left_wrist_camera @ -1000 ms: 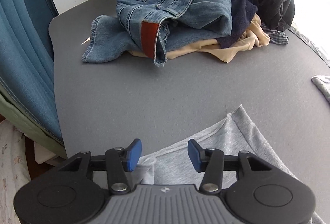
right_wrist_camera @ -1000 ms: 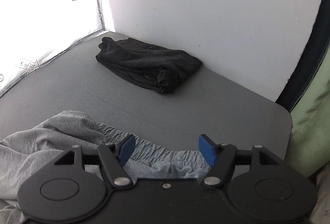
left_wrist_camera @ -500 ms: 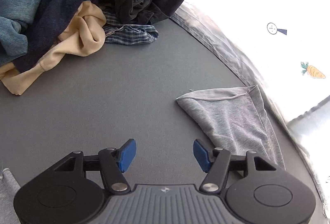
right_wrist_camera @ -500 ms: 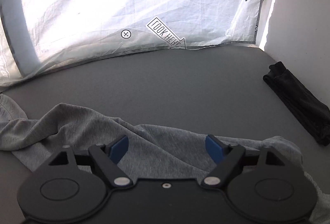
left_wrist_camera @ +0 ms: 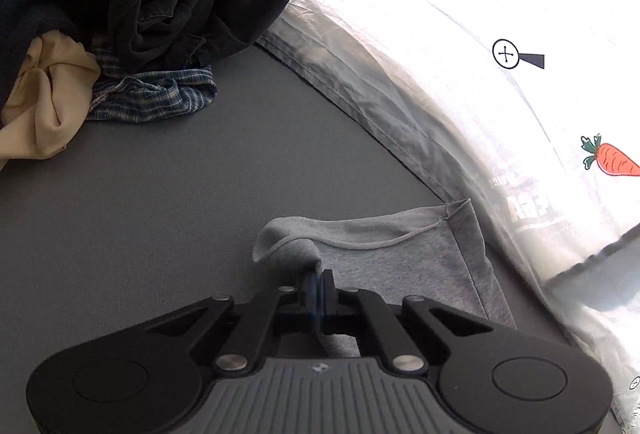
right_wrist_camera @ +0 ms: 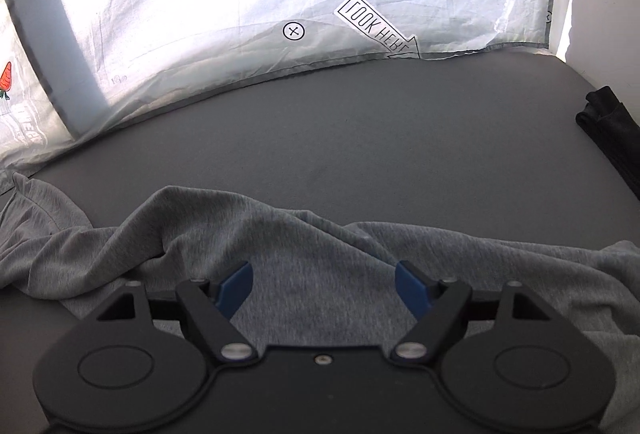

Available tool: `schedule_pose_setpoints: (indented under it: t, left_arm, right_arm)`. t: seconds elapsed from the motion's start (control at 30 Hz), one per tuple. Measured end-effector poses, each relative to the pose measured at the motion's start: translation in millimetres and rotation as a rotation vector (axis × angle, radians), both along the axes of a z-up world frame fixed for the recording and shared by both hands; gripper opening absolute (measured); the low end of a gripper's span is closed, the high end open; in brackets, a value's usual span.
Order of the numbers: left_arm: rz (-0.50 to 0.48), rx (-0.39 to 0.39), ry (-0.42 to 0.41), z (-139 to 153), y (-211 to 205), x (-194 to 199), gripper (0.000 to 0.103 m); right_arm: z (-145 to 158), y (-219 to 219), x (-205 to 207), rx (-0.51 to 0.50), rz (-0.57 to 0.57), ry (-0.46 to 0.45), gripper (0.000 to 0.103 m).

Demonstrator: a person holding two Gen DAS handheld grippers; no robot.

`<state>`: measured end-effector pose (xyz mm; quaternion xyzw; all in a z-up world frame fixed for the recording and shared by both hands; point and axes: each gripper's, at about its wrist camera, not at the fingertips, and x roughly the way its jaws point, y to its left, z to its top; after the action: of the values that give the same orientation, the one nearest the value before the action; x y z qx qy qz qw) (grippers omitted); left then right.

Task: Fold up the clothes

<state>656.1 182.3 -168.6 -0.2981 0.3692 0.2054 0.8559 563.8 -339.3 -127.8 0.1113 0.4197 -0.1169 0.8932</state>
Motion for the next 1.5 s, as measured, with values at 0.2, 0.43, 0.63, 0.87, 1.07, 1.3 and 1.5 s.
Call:
schedule_pose_setpoints:
  t: [0.2,0.43,0.63,0.87,1.07,1.3,1.5]
  left_arm:
    - [0.041,0.112,-0.160,95.7,-6.4,-86.8,0.000]
    - [0.121,0.328,-0.200,201.7,-27.3,-222.3,0.000]
    - [0.197,0.404,-0.122,220.4,-19.6,-259.5,0.000]
    - [0.169,0.348,0.016,155.2,14.1,-165.3,0.018]
    - [0.118,0.212,0.240,73.0,23.6,-124.4,0.033]
    - [0.134,0.197,0.374,28.3,23.6,-189.7,0.040]
    - [0.081,0.232,0.489,-3.0,14.1,-225.1,0.040]
  right_arm:
    - [16.7,-36.9,-25.3,0.060,-0.117,-0.077,0.079]
    - [27.8,-63.5,-69.6,0.113,-0.168,-0.133,0.079]
    - [19.4,-75.0,-100.1,0.168,-0.197,-0.101,0.079]
    - [26.1,-76.1,-109.9,0.157,-0.212,-0.107,0.079]
    - [33.1,-70.8,-105.0,0.076,-0.187,-0.095,0.080]
    - [28.6,-58.1,-99.5,-0.182,-0.090,-0.020,0.080]
    - [21.1,-105.8,-98.8,-0.257,-0.165,-0.001,0.082]
